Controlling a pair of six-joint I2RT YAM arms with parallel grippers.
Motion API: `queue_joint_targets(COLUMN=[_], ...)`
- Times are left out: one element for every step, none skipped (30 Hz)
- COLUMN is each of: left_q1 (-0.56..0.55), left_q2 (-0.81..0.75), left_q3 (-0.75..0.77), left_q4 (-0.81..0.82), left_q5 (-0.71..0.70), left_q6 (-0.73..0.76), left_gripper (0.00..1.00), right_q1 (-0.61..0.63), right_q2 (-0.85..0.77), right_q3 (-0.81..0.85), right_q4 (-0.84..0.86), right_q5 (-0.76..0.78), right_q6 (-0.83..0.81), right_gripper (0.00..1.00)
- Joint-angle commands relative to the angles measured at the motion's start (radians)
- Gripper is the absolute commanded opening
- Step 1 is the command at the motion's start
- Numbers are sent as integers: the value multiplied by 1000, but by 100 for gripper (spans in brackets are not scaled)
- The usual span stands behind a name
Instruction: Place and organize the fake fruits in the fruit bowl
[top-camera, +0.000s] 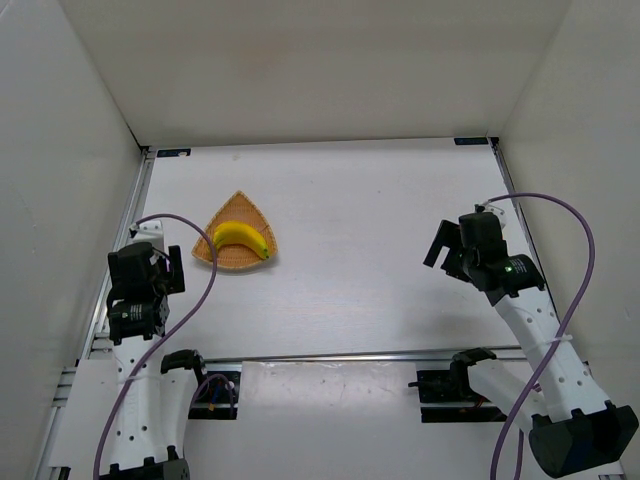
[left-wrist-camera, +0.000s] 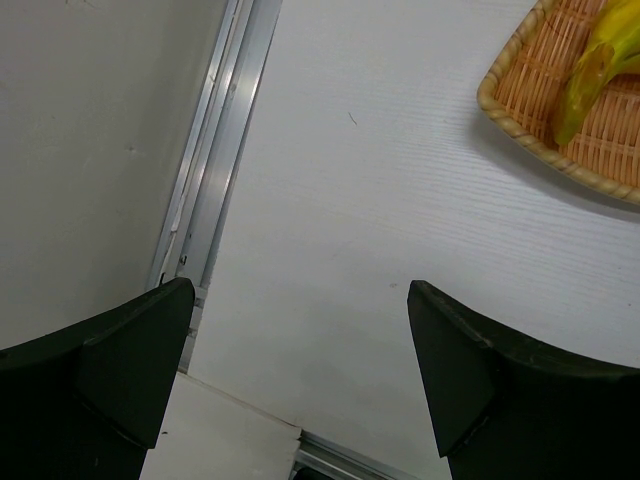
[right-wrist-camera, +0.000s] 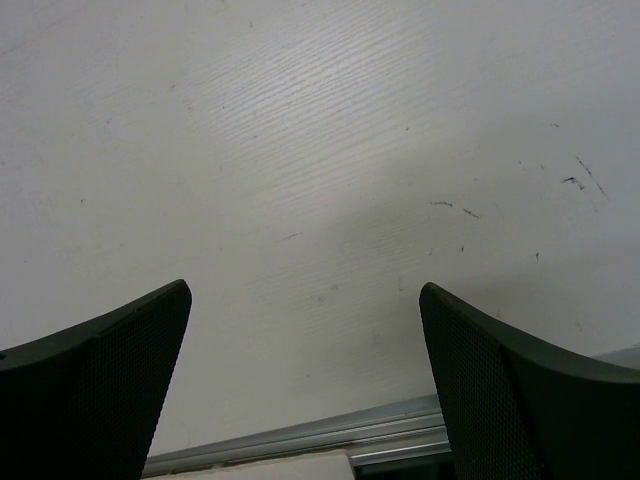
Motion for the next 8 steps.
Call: queue_joint_targets(left_q1=[4,4,4,4,4,4,4,4], left_q2=[-8,-8,-8,-18,-18,-18,-18,-18], left_q3=[-1,-1,-1,-1,-1,-1,-1,-1], left_q4=[16,16,16,16,16,16,16,16], left_q5=[0,0,0,0,0,0,0,0], left_q6=[-7,-7,-7,-7,-7,-7,-7,-7], left_gripper=[100,100,100,100,100,100,100,100], right_q1=[-4,-4,-4,-4,-4,-4,-4,-4], right_q2=[-8,1,1,1,1,1,10,10], right_q3=[9,9,9,9,9,9,9,9], right_q4=[-5,-5,-5,-5,-5,-5,-5,-5], right_q5=[15,4,4,-5,-5,-5,-5,-5], right_q6=[2,2,2,2,2,-7,-7,-7], right_gripper=[99,99,99,99,99,99,99,99])
